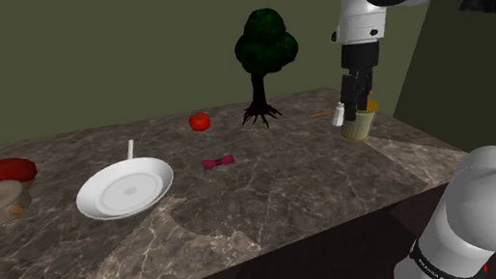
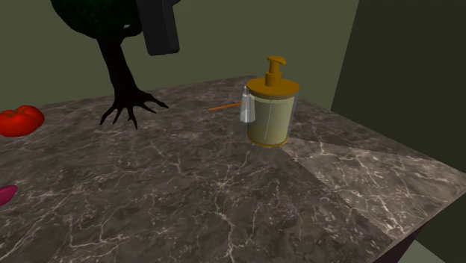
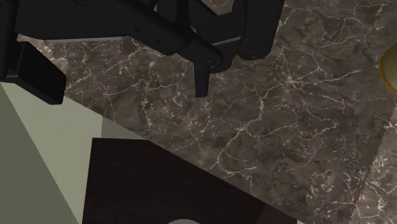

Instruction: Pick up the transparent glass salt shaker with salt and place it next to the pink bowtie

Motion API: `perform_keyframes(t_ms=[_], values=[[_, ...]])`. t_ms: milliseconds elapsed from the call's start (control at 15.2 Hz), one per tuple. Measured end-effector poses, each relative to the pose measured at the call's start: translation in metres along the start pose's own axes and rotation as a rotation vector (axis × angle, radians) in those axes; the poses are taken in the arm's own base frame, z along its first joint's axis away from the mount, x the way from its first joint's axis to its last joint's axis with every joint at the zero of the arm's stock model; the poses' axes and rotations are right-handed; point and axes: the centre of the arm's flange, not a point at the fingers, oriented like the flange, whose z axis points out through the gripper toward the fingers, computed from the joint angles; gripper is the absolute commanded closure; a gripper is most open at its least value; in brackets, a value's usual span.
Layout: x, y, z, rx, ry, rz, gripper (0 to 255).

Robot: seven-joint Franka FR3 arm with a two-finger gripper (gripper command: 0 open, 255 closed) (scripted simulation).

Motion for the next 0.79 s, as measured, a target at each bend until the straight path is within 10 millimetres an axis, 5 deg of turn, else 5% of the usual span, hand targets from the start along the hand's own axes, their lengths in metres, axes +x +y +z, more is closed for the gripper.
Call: perform_keyframes(t_ms=[198,792], values=[[0.007,0.014,0.003,0.000,0.002,0.002,0],[0.045,0.123,0.016,-0.001,0.015,0.015,0]])
